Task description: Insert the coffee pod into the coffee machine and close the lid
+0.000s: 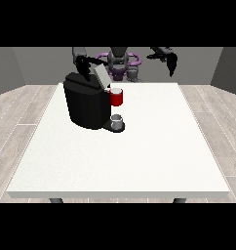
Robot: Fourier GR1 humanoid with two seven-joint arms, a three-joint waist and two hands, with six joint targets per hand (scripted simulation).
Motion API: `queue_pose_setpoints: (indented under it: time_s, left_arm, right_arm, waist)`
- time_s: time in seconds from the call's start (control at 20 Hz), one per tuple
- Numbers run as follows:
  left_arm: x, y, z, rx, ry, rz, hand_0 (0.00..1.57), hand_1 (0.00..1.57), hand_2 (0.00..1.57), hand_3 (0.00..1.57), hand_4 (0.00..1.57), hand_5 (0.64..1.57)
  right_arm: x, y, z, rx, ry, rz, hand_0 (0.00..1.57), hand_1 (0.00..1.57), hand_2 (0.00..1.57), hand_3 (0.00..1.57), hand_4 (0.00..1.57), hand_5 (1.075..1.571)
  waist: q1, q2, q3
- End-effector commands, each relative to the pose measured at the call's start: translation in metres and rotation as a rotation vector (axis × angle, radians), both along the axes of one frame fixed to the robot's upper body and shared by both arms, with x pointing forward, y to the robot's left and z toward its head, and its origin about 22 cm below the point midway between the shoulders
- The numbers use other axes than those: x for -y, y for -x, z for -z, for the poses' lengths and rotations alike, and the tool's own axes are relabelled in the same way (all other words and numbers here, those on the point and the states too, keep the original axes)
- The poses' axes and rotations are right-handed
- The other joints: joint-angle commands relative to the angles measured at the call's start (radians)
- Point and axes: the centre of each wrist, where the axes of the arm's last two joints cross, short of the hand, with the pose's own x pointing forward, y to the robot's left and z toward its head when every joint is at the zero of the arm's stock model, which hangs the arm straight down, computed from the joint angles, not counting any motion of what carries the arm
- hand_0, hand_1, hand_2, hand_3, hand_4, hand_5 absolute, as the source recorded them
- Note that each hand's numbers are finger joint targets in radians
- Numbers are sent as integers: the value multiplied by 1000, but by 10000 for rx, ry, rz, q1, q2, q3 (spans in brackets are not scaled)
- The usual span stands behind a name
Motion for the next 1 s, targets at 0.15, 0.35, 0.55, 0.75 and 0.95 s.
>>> queue_pose_setpoints:
  time_s: [0.15, 0.35, 0.55, 0.75, 0.95]
  left_arm:
    - [-4, 4, -1, 370, 163, -266, 0, 0, 0, 0, 0, 1571]
    - [-16, 6, -19, 368, -300, -32, 0, 0, 0, 0, 0, 1571]
    - [-1, 11, -5, 722, -330, -15, 0, 0, 0, 0, 0, 1571]
    - [-26, 11, -5, 426, -231, -370, 0, 0, 0, 0, 0, 1571]
    - [-6, 0, -7, 456, -124, -411, 0, 0, 0, 0, 0, 1571]
  right_arm:
    - [-5, -16, -9, 306, 76, -238, 0, 0, 0, 0, 40, 1571]
    - [7, -18, -7, -88, 232, -138, 0, 0, 0, 0, 0, 1571]
    - [-2, -26, -18, 455, 249, -306, 0, 0, 0, 0, 0, 1571]
    - [-14, -23, -13, 283, 362, -471, 0, 0, 0, 0, 0, 1571]
    - [-41, -33, -37, 528, 770, -820, 0, 0, 0, 0, 114, 1571]
  waist:
    - [28, 560, 12]
    - [351, 397, 14]
    - [304, 823, 13]
    - [155, 588, 12]
    - [118, 658, 11]
